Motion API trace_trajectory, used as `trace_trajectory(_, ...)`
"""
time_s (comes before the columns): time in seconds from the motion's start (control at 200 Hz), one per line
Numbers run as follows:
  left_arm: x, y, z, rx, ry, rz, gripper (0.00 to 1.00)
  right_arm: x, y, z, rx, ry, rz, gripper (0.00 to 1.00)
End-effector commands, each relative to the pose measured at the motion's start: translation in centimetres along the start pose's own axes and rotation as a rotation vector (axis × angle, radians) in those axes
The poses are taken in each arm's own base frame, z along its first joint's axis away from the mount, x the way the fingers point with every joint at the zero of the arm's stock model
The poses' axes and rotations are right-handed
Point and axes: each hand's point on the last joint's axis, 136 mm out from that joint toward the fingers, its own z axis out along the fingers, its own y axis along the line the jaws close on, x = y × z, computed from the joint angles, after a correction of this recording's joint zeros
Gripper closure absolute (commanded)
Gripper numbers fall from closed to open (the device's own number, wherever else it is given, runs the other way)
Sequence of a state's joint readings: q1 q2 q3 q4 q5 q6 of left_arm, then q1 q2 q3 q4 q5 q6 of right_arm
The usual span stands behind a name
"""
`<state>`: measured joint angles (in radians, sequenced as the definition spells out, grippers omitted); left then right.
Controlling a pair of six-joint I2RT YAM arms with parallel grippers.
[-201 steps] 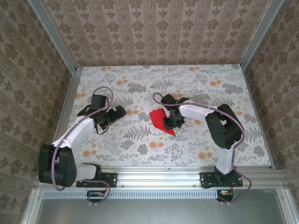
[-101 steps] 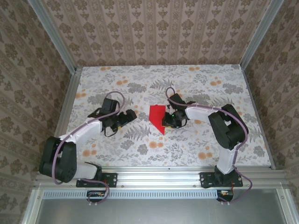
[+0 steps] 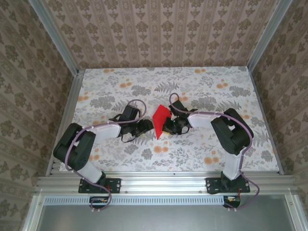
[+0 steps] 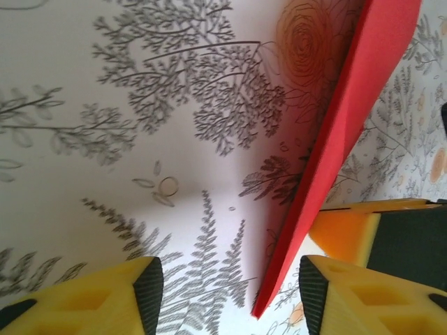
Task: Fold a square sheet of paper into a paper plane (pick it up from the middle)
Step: Rotate the paper at the center of the table, then fold the wing for the fifth time at the center of the table.
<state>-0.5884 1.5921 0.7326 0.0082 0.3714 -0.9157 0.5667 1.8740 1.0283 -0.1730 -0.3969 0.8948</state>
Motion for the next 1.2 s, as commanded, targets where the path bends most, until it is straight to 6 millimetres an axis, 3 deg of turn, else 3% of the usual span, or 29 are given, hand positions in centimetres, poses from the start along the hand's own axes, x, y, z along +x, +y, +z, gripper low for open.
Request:
trace_trajectory(0.0, -1.2, -2.9, 0.3, 0.081, -0.025, 0.069, 0.47, 0.3, -1.7, 1.0, 0.044, 0.005, 0.038, 0.87)
trace_trajectory(0.43, -0.6, -4.0, 2.7, 0.151, 0.011, 0.160, 0.67, 0.3, -1.7, 1.1, 0.039, 0.009, 0.043, 0.87)
trace_trajectory(0.715, 0.4, -3.5, 3.8, 0.143, 0.030, 0.217, 0.78, -0.3, 0.0, 0.6, -0.029, -0.002, 0.032, 0.86)
trace_trajectory(0.8, 0.2, -3.2, 3.8, 0.124, 0.018, 0.244, 0.84, -0.7, 0.8, -0.2, -0.065, -0.017, 0.019, 0.84)
trace_trajectory(1.035, 0.1, -2.6, 4.0, 0.072, 0.009, 0.331, 0.91, -2.2, 3.1, -4.7, -0.164, -0.135, -0.069, 0.74)
trace_trajectory(1.195, 0.2, -2.4, 4.0, 0.048, 0.008, 0.376, 0.92, -2.4, 3.2, -4.0, -0.156, -0.113, -0.090, 0.77)
